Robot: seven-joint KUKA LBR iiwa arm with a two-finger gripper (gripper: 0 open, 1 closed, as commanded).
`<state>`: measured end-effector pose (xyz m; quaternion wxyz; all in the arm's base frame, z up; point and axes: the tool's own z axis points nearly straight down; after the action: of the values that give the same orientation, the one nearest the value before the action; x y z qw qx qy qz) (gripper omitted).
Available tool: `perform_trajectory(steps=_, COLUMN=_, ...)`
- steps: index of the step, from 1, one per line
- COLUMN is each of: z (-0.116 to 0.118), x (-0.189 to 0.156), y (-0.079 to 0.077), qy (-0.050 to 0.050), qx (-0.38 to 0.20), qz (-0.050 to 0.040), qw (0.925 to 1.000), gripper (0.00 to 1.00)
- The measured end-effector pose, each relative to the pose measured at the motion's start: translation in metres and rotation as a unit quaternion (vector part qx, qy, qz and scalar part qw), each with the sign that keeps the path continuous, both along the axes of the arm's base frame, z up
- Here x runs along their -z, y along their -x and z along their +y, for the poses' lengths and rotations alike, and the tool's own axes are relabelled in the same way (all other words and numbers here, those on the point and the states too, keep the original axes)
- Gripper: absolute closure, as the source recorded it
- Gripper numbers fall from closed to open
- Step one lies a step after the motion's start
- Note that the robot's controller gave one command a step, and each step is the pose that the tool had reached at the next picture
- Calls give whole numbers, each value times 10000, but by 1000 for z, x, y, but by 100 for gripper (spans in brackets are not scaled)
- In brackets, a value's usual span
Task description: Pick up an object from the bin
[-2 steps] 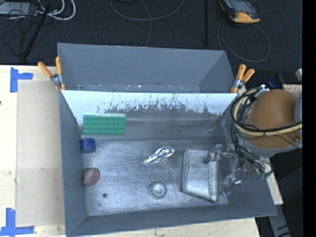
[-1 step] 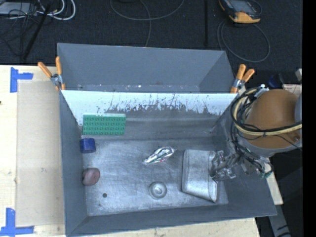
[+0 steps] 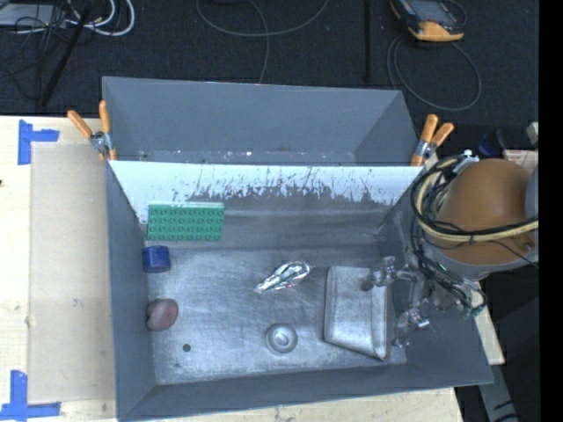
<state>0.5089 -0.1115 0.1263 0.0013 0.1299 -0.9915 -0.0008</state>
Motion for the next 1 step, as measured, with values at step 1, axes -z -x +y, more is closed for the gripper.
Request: perform_trajectory(steps=1, z=0, x=0, y=0, qy=0, qx=-10, qz=0, qw=10000, gripper=100)
